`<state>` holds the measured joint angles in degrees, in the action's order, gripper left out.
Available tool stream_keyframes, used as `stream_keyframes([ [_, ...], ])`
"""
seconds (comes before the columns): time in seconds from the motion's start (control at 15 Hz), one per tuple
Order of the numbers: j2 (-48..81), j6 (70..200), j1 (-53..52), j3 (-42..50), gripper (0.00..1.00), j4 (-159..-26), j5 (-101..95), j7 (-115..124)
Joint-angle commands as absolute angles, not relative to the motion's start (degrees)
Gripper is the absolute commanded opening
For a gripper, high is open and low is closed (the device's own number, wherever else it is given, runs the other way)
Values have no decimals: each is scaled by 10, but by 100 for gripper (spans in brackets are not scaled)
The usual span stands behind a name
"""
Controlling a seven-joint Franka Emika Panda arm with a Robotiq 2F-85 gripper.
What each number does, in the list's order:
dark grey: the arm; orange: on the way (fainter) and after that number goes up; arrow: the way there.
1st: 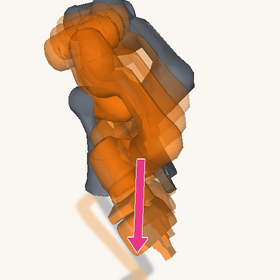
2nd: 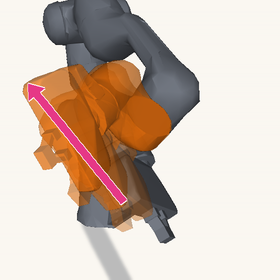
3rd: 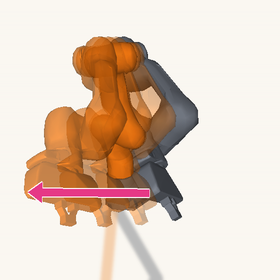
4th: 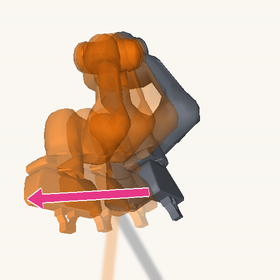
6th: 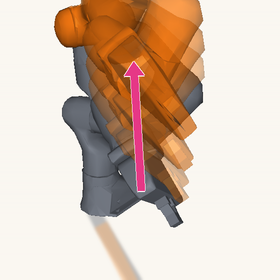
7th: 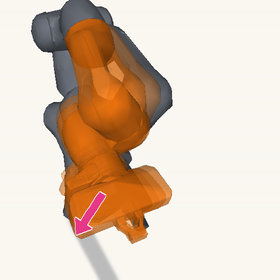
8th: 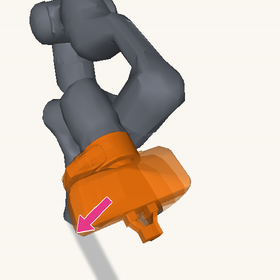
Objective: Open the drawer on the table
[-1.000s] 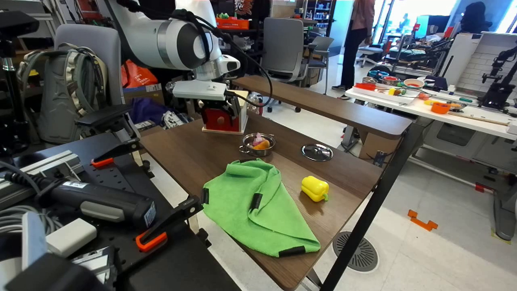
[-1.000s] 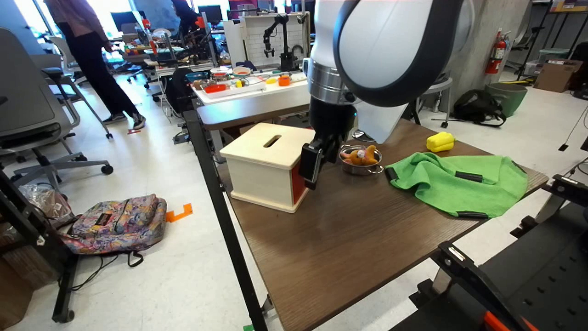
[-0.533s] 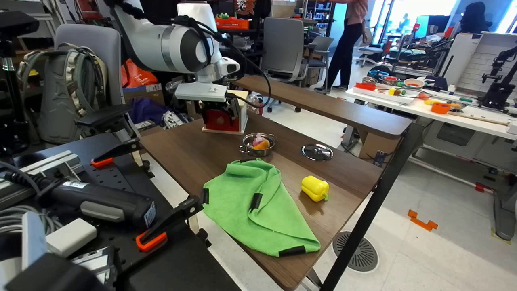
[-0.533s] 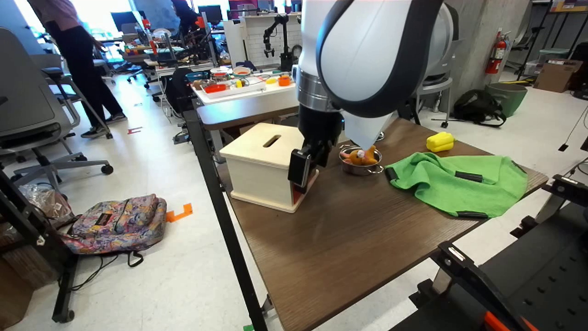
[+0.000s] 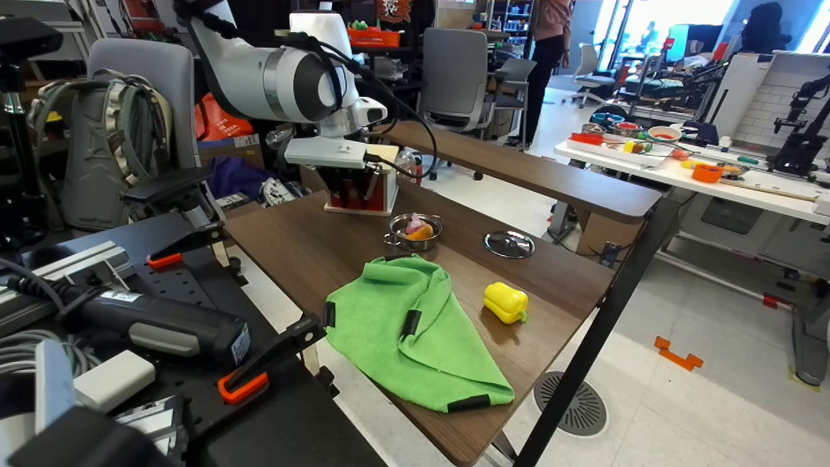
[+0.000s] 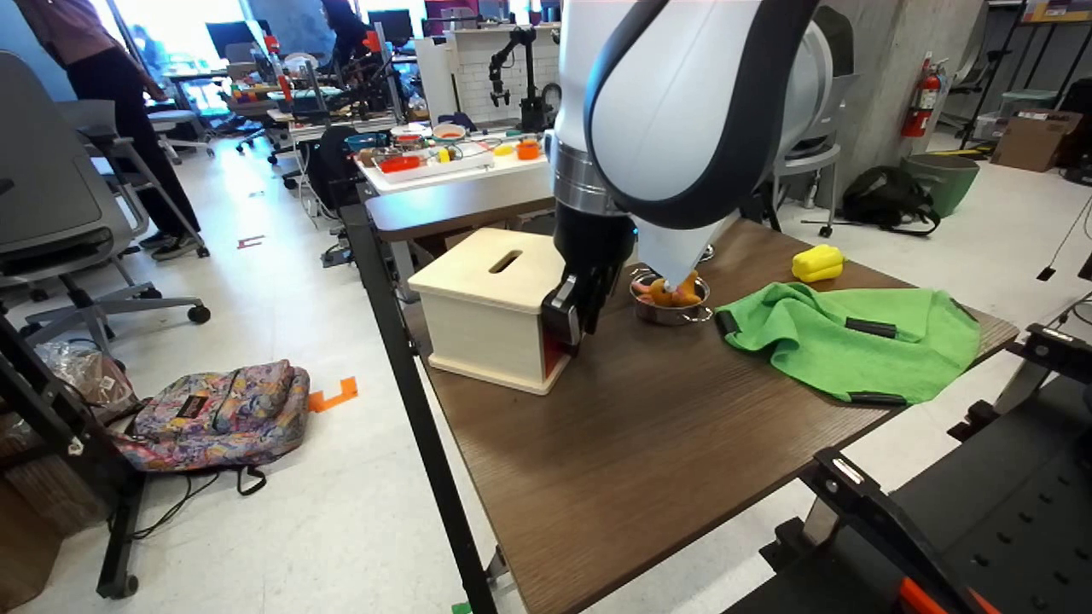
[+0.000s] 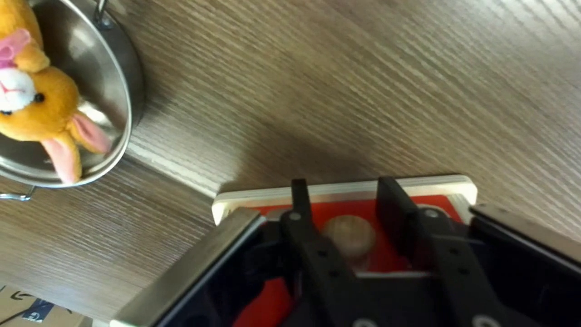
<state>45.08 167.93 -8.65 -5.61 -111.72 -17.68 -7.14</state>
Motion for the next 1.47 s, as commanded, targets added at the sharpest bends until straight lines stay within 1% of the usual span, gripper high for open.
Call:
stream_keyframes([
  [0.0,456,1671,-82,-56,12,-1102,-159,-89],
  [0.07,453,1674,-80,-57,5,-1105,-159,-89],
  [0.13,452,1676,-78,-57,0,-1108,-158,-90],
  [0.27,450,1682,-76,-56,0,-1115,-160,-91],
  [0.33,448,1686,-75,-55,3,-1118,-160,-91],
  [1.4,420,1698,-51,-48,3,-1174,-161,-105],
])
